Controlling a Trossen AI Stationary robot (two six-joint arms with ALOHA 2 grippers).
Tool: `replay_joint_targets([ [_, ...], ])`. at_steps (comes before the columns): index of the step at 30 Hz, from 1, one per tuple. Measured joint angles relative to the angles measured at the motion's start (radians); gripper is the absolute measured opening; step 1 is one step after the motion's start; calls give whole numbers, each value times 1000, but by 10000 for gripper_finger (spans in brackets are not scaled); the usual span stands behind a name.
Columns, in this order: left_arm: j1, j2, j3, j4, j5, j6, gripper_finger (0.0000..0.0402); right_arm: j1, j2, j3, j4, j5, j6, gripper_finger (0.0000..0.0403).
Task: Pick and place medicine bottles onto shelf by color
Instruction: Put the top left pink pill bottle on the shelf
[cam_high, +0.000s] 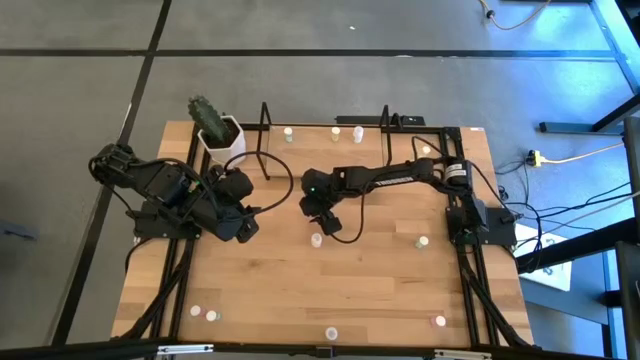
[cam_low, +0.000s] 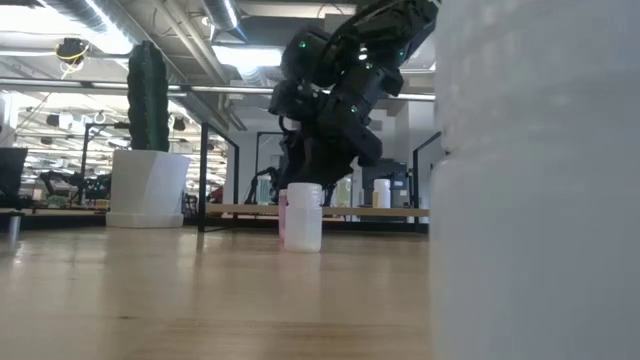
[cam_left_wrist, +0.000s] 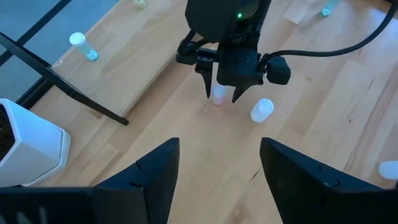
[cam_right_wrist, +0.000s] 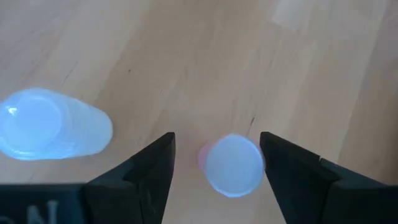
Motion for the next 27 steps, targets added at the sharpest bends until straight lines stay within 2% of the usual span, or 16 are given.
replay_joint_targets([
  [15,0,0,0,0,0,0,218,0,9,0,30,0,0,235],
  [27,0,0,0,0,1,2,218,0,9,0,31,0,26,162],
])
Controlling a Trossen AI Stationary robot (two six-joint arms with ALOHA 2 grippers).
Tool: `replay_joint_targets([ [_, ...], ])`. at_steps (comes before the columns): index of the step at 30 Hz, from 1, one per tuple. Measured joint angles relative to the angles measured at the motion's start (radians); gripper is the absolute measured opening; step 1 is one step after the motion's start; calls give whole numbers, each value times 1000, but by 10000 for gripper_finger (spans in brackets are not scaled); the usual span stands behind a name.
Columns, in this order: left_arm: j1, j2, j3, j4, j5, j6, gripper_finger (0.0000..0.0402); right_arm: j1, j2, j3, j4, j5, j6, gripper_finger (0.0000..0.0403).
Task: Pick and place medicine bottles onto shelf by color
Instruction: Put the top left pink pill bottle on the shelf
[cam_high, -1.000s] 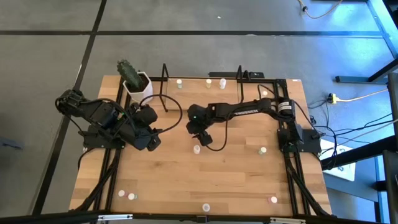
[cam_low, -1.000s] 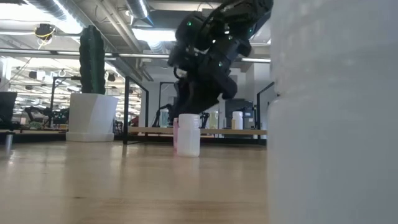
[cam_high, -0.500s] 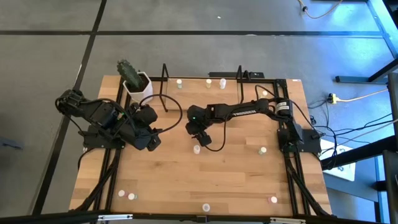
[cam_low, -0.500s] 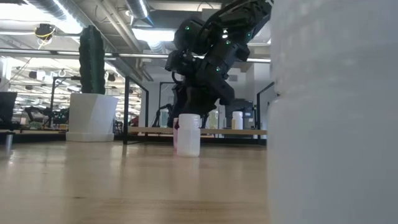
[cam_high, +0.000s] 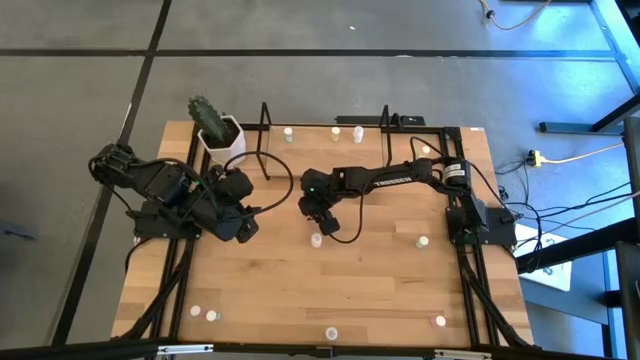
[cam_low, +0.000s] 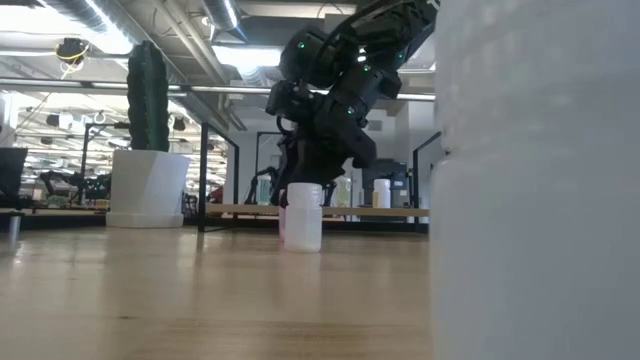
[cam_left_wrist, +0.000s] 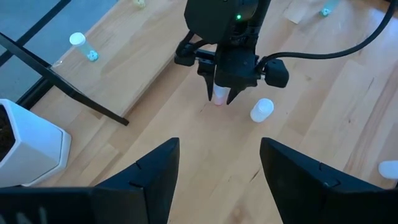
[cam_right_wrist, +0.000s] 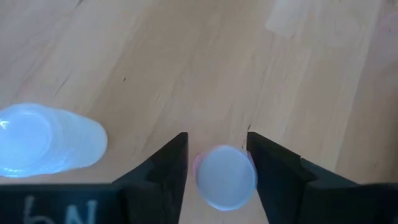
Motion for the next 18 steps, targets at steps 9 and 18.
replay_joint_targets([
  [9,0,0,0,0,3,1,218,0,0,0,2,2,42,116],
  [18,0,0,0,0,4,0,218,0,-1,0,2,2,113,123],
])
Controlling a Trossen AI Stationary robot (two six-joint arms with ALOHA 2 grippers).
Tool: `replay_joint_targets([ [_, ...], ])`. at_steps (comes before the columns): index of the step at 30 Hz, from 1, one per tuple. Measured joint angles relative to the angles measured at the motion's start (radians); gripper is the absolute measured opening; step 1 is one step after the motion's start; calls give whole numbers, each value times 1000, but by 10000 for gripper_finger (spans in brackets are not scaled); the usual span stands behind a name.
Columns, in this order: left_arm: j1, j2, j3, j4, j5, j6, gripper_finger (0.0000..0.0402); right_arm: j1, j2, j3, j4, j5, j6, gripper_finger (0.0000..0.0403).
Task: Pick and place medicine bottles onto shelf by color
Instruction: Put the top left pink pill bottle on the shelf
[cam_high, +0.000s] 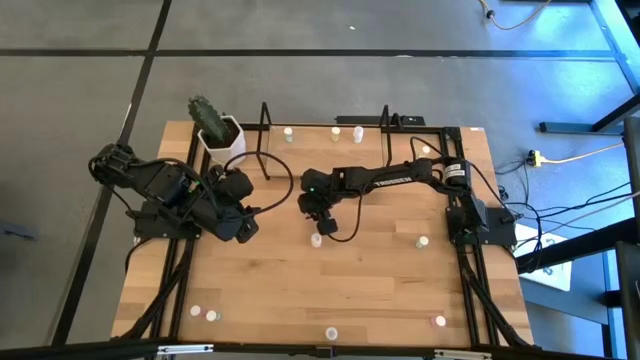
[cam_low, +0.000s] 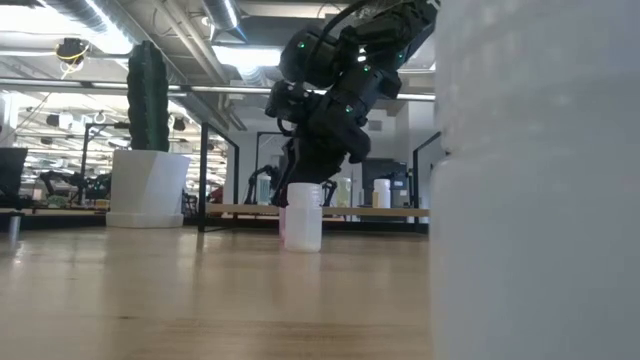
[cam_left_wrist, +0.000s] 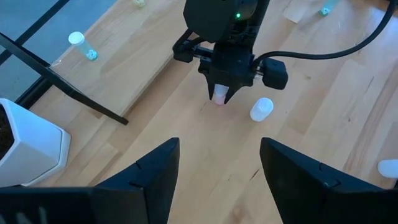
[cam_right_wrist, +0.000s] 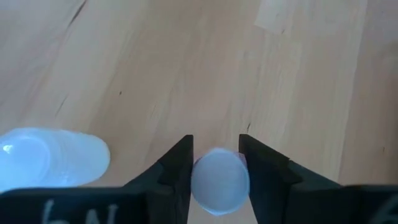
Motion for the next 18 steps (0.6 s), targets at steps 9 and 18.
replay_joint_targets([
  [9,0,0,0,0,0,1,218,0,-51,38,-74,-2,134,121],
  [18,0,0,0,-2,-5,3,218,-42,-77,291,-265,129,217,123],
])
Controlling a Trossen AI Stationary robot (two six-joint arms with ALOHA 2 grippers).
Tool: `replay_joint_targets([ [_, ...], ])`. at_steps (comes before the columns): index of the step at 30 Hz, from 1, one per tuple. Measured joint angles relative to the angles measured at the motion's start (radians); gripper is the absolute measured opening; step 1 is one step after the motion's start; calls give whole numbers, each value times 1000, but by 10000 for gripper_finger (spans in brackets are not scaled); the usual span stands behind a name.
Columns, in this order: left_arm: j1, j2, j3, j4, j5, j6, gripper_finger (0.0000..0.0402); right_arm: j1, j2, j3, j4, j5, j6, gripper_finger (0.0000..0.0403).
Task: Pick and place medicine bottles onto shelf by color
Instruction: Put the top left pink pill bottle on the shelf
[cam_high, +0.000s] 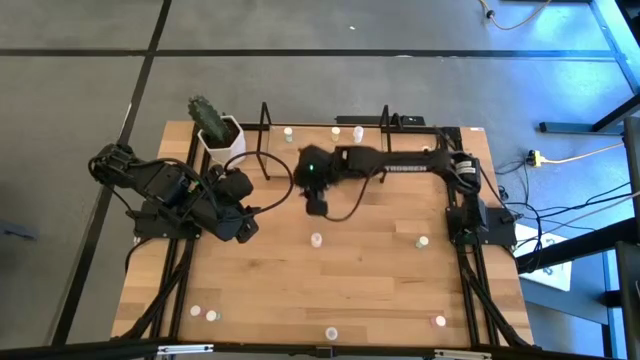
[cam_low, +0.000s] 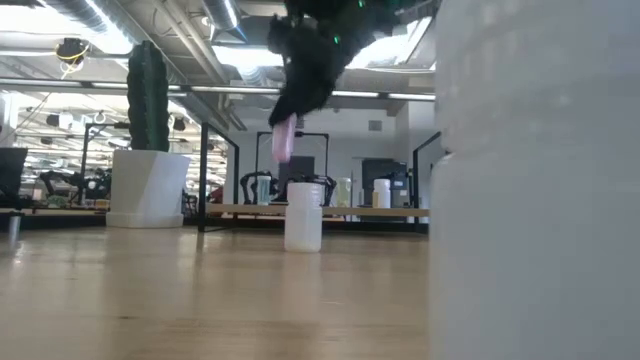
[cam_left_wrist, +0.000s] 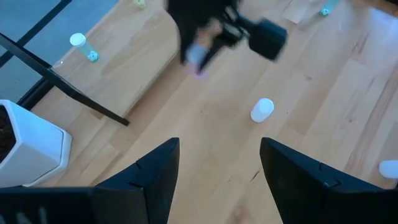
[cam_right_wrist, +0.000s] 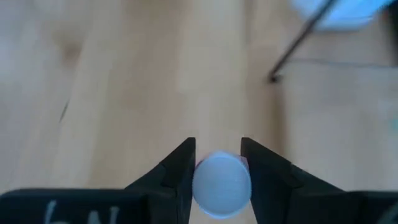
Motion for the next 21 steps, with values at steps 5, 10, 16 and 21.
replay_joint_targets([
  [5,0,0,0,0,-3,24,218,-64,0,149,-65,-7,39,123],
  [10,0,0,0,0,-11,23,218,-136,0,174,-80,5,-9,123],
  [16,0,0,0,6,-131,-23,218,-227,24,167,-81,27,17,123],
  [21,17,0,0,8,-163,-30,218,-274,70,166,-52,29,8,123],
])
